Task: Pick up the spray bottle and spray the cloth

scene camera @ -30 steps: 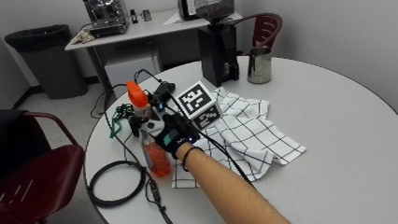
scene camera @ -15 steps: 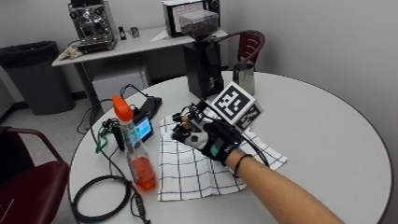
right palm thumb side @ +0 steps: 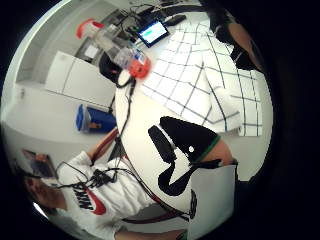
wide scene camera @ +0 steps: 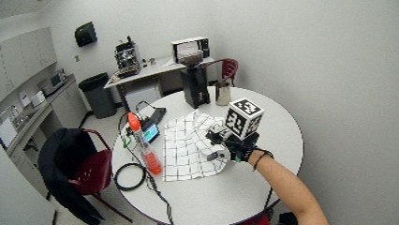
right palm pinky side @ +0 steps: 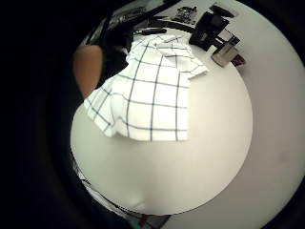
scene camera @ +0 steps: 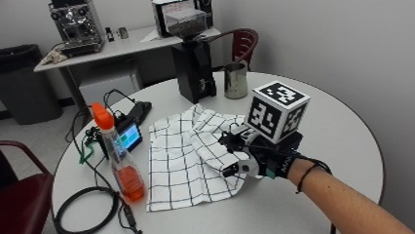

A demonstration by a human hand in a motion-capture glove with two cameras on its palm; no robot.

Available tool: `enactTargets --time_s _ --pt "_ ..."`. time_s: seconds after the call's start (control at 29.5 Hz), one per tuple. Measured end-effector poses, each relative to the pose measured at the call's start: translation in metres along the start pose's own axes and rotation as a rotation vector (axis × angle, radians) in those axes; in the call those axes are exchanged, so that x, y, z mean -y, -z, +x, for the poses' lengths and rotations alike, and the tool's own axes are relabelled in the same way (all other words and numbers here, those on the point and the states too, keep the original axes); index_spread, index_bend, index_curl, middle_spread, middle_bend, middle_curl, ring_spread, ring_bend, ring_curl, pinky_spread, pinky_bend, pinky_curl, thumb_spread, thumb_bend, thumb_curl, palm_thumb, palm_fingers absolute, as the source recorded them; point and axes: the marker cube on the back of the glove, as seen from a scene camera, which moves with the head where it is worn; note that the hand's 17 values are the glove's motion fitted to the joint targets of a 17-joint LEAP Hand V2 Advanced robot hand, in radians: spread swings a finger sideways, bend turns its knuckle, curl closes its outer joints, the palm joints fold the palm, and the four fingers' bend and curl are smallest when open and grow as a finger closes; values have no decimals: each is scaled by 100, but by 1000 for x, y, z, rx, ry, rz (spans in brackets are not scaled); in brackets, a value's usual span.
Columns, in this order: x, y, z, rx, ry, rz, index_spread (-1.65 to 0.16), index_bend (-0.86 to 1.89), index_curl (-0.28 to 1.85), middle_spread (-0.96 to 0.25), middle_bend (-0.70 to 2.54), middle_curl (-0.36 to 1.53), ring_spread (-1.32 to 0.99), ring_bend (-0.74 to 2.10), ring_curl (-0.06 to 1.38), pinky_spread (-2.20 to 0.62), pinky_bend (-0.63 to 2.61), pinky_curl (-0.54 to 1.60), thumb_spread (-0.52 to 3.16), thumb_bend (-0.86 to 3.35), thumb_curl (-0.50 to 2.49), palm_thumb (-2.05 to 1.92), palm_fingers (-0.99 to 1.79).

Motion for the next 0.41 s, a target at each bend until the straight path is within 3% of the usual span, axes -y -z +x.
enactTargets --time_s 0.41 --pt "-12 -15 8 -44 0 -47 -28 12 26 -5 42 41 -3 37 36 19 17 30 106 -2 29 52 80"
